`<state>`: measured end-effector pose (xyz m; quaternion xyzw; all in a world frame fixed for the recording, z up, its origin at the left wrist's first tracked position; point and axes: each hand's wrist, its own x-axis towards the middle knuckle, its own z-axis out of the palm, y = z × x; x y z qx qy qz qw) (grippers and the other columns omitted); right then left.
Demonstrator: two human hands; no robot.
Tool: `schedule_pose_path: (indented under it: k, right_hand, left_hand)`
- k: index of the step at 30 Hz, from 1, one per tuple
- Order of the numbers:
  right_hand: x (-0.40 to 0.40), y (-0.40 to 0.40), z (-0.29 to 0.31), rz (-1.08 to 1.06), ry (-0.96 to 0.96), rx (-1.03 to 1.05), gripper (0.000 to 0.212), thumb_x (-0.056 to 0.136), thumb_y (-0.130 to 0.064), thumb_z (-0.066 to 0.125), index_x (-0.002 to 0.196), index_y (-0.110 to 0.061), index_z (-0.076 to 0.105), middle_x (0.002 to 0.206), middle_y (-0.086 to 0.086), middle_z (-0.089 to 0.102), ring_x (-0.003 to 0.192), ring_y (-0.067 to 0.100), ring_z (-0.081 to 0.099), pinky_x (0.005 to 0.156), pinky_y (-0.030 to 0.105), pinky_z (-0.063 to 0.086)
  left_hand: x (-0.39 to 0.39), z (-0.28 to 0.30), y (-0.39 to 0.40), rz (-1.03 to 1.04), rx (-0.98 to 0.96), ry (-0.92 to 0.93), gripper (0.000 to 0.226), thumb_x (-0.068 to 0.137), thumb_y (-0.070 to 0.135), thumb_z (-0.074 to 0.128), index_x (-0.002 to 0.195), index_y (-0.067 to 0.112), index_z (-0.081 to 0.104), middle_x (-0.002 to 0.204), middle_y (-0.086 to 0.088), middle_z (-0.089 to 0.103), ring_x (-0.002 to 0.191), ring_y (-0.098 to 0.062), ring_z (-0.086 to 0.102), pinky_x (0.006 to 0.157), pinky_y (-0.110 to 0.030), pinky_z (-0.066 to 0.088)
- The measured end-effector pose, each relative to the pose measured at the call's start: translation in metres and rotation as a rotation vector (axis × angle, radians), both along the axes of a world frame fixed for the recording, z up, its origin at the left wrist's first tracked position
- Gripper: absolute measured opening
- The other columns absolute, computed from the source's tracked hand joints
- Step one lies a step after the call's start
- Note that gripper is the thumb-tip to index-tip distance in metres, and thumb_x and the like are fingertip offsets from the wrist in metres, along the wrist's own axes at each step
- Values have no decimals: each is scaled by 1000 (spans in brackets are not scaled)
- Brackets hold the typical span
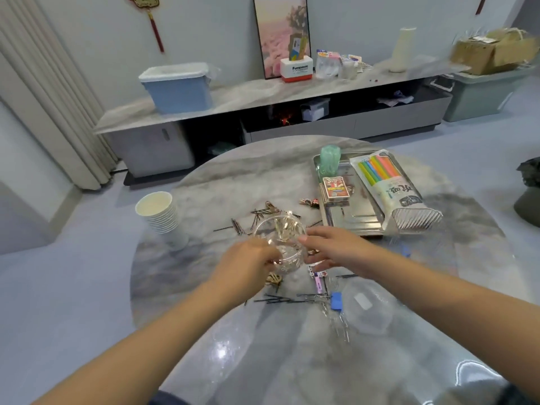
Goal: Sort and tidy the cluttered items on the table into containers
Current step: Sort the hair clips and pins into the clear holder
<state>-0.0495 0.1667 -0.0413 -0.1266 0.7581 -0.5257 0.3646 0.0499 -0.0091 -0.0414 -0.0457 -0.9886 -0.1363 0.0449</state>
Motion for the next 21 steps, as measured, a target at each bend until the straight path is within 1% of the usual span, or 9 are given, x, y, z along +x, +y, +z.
schedule_pose_path:
  k: [1, 3, 5, 7, 11, 13, 16, 18, 21]
  right_hand:
    - [9, -3, -3, 17, -10, -10, 42, 91, -34, 59, 127, -15, 52, 105, 1, 61, 84, 16, 65, 70, 30, 58]
    - [19, -12, -11, 1, -47, -29, 47, 91, -29, 60, 134, -14, 47, 114, 3, 59, 87, 17, 66, 71, 28, 57]
    - [31, -29, -21, -2, -82, -32, 47, 92, -26, 59, 135, -13, 46, 120, 7, 59, 92, 21, 66, 77, 31, 57]
    - [40, -47, -30, 7, -116, -43, 37, 93, -23, 57, 128, -14, 52, 113, 8, 61, 89, 21, 63, 77, 32, 55]
    - [62, -88, -44, 14, -194, -85, 29, 93, -17, 56, 122, -16, 56, 103, 4, 63, 77, 16, 60, 67, 25, 55]
    - [69, -105, -49, -13, -228, -113, 34, 92, -13, 57, 126, -16, 53, 102, 4, 61, 74, 15, 58, 63, 24, 54]
    - [72, -130, -56, -30, -252, -143, 39, 92, -9, 55, 131, -10, 50, 107, 8, 62, 79, 18, 59, 59, 24, 53]
    - [72, -141, -60, -34, -271, -151, 38, 93, -8, 54, 131, -10, 49, 102, 6, 63, 81, 18, 61, 61, 25, 55]
    - [71, -148, -63, -39, -270, -132, 41, 92, -8, 54, 133, -8, 48, 99, 7, 62, 83, 18, 61, 70, 27, 56]
  left_hand:
    - [8, -3, -3, 18, -15, -26, 21, 89, 18, 56, 105, 21, 69, 103, 0, 65, 102, -21, 56, 84, -31, 44]
    - [20, -8, -10, 52, -28, -68, 18, 86, 16, 56, 97, 19, 70, 98, 0, 67, 97, -21, 58, 81, -32, 44]
    - [35, -13, -19, 108, -33, -100, 17, 84, 14, 55, 92, 19, 69, 95, -1, 68, 94, -23, 59, 79, -33, 47]
    - [46, -18, -28, 164, -56, -129, 21, 83, 14, 54, 94, 22, 69, 97, 0, 67, 96, -23, 59, 78, -31, 48]
    - [65, -28, -55, 297, -109, -200, 24, 84, 16, 52, 100, 24, 68, 106, 1, 64, 102, -22, 58, 77, -27, 43]
    - [71, -32, -65, 356, -129, -210, 24, 85, 17, 51, 102, 24, 68, 108, 0, 64, 103, -24, 58, 77, -28, 43]
    - [73, -37, -78, 428, -148, -207, 23, 86, 17, 50, 100, 22, 68, 107, -2, 65, 101, -26, 60, 74, -28, 43]
    - [72, -41, -87, 463, -137, -212, 21, 86, 17, 51, 99, 21, 67, 108, -2, 65, 101, -27, 60, 75, -28, 44]
    - [68, -49, -96, 475, -78, -236, 21, 87, 16, 52, 103, 18, 66, 111, -5, 63, 104, -29, 59, 78, -31, 46]
